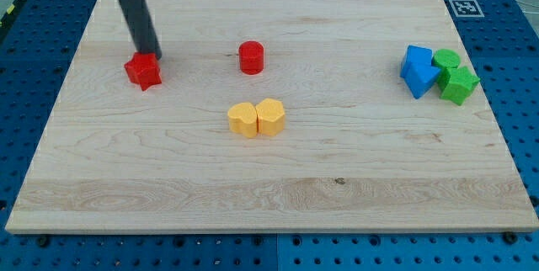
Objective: Push the red star to the left side of the board
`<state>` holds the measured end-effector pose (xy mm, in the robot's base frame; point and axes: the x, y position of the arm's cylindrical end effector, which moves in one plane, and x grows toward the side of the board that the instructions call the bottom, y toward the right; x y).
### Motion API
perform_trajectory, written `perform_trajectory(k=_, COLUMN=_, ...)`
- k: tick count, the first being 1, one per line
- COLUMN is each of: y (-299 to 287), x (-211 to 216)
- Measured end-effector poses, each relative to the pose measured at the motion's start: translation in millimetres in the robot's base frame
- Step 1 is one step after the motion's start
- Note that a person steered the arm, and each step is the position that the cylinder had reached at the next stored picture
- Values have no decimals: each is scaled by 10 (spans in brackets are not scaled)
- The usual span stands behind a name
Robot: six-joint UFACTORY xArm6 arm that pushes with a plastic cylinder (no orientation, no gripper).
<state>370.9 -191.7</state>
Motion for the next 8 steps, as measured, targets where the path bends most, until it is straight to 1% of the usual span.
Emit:
perform_trajectory(k=1, y=-11, x=90)
perform_trajectory(k=2, y=172, x=-39)
perform_trajectory(k=4, y=362, x=162)
perform_trajectory(k=6, y=162, x=198)
perform_trajectory(k=8, y=140, x=351)
